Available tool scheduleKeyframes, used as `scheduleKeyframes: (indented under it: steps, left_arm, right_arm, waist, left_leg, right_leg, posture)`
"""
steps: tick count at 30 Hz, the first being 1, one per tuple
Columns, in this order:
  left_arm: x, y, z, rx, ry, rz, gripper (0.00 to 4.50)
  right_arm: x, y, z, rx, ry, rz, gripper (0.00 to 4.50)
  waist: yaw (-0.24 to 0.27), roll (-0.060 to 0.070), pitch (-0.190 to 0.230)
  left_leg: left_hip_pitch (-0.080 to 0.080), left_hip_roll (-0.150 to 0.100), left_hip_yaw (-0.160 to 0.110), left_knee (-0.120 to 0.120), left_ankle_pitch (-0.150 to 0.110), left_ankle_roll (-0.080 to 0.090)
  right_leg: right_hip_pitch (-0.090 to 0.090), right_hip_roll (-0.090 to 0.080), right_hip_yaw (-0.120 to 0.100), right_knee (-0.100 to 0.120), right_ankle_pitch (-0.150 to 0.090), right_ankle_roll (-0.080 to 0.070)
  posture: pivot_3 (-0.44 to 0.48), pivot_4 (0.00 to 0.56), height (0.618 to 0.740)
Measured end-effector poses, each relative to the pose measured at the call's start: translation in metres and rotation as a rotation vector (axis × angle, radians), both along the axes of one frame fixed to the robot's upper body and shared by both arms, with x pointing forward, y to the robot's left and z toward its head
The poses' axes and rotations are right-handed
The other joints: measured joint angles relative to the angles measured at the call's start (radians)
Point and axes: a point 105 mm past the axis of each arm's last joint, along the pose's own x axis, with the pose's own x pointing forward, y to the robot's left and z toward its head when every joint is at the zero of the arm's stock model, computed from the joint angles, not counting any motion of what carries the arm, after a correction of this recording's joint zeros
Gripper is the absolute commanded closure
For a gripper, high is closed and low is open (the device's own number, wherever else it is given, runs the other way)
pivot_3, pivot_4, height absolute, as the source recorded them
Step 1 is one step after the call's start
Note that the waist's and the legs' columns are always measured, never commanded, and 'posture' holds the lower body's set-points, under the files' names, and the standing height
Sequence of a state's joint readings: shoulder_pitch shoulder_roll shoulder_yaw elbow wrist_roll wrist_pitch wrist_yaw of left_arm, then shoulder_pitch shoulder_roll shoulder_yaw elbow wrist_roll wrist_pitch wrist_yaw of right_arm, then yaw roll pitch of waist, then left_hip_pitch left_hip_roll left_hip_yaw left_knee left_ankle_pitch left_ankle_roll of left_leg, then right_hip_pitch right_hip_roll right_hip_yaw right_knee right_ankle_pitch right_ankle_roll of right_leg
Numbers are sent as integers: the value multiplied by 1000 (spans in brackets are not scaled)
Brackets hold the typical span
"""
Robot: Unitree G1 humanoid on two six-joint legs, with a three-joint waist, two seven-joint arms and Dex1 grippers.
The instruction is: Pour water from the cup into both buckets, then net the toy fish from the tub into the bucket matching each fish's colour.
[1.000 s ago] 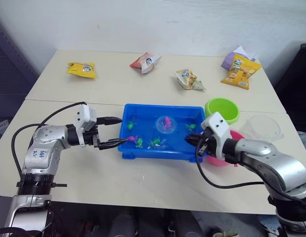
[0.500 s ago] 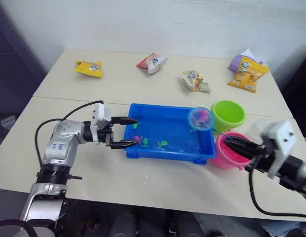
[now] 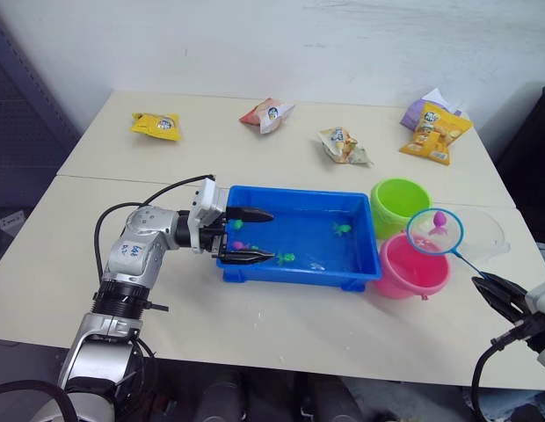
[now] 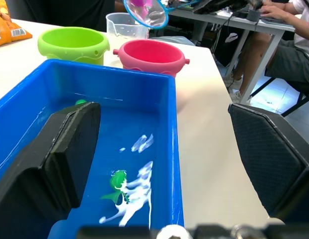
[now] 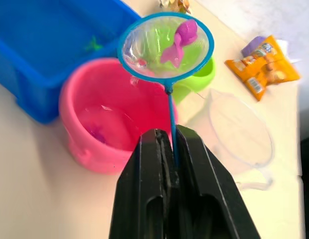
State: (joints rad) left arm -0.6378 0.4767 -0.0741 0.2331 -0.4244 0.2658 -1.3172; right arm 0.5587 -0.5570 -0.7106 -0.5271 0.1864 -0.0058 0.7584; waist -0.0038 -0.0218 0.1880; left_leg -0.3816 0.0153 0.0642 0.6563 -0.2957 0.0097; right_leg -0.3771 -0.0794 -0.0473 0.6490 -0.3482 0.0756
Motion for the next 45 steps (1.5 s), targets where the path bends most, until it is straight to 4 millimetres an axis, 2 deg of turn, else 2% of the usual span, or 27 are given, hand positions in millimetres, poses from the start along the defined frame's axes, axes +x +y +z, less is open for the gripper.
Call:
scheduleKeyframes:
  steps: [5,11,14,27,30,35,37,39,45]
  left_arm:
    - [-2,-3,2,4,-5,-5,89]
    - [-4,-1,-5,1,12,13,89]
    - [-3,-1,-5,0,6,18,89]
    - [-1,10,-10,-19,-18,45,89]
    - [-1,16,-15,-18,-13,55,89]
    - [4,40,-22,-7,-13,117,89]
    - [5,54,-27,6,-7,149,89]
    - [5,67,-31,10,1,187,89]
    - [5,106,-35,22,-7,328,89]
  right_arm:
    - [2,-21,-6,-273,-145,-61,4500]
    - [0,-16,-13,-601,-273,22,4500]
    - [0,-12,-15,-710,-322,66,4500]
    - [-4,-8,-8,-821,-407,79,4500]
    - [-2,-6,4,-697,-435,41,4500]
    - [18,26,23,-221,-410,109,4500]
    - [30,48,30,-14,-305,214,4500]
    - [38,69,34,113,-210,313,4500]
    - [69,118,30,279,94,456,4500]
  waist:
    - [-1,0,0]
    - [-1,0,0]
    - [-1,0,0]
    - [-2,0,0]
    - [-3,0,0]
    - [-24,0,0]
    - [-31,0,0]
    - [-28,0,0]
    - [-21,-1,0]
  left_leg:
    - [1,0,1,0,1,-2]
    - [6,0,3,-5,2,-4]
    - [7,0,3,-5,2,-4]
    - [8,0,4,-6,2,-5]
    - [9,0,4,-6,2,-5]
    - [11,1,3,-6,2,-4]
    - [12,2,3,-6,2,-3]
    - [11,3,2,-6,0,0]
    - [7,2,-1,-5,-1,1]
  right_leg:
    - [0,0,1,1,0,0]
    - [2,0,2,0,-1,-1]
    - [3,0,2,1,-1,-2]
    - [3,0,3,2,-1,-2]
    - [3,0,3,2,-1,-2]
    - [5,0,3,3,-1,-2]
    - [5,0,4,4,-1,-2]
    - [5,0,2,4,-2,-3]
    - [3,-2,0,3,-2,-3]
  posture:
    - [0,150,738]
    - [0,150,738]
    - [0,150,738]
    - [0,150,738]
    - [0,150,738]
    - [0,150,738]
    - [0,150,738]
    - [0,150,738]
    - [0,150,738]
